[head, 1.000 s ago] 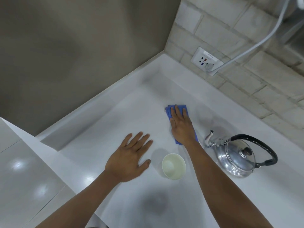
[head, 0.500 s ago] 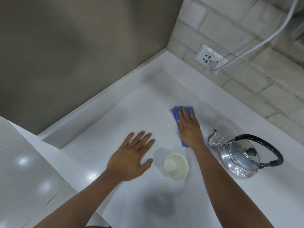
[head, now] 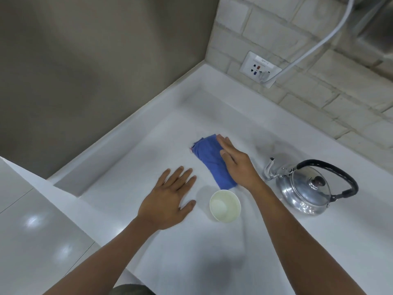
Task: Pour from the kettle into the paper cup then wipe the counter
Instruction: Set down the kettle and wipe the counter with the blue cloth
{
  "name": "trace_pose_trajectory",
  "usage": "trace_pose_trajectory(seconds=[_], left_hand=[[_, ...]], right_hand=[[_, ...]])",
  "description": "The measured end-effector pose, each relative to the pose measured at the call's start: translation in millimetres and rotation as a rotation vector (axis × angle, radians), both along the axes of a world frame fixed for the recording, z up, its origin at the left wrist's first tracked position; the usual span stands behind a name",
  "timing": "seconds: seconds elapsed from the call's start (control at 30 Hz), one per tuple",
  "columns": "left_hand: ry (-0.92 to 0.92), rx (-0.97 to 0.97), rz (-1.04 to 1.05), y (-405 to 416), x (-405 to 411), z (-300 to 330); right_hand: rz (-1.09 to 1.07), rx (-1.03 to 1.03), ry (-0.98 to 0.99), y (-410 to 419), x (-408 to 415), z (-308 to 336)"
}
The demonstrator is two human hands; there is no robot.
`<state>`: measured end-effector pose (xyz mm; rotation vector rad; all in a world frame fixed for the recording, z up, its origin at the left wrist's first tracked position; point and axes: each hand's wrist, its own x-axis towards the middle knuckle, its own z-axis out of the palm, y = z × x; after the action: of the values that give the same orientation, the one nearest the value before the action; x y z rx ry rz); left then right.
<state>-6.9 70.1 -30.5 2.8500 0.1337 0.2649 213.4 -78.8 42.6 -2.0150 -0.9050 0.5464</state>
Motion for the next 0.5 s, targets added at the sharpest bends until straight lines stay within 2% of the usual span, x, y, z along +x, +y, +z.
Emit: trace_pose_trajectory(seconds=[0.07, 0.17, 0.37, 0.5], left_hand=[[-0.007, -0.026, 0.011, 0.3, 0.8, -0.4], [-0.028, -0.053, 0.013, 1.7, 1.9, 1.2], [-0.046, -0.148, 0.037, -1.0, 4.8, 14.5], [-0.132, -0.183, -0.009, -0.4, 29.8, 42.3]], right_hand=[[-0.141, 0.120, 0.100, -16.8, -15.8, 7.8], [-0.276, 0.163, 0.100, -43.3, -38.3, 7.5], [-0.562, 0.138, -0.033, -88.8, -94.7, -8.9], [-0.843, 0.042, -0.237, -102.2, -138.7, -28.7]])
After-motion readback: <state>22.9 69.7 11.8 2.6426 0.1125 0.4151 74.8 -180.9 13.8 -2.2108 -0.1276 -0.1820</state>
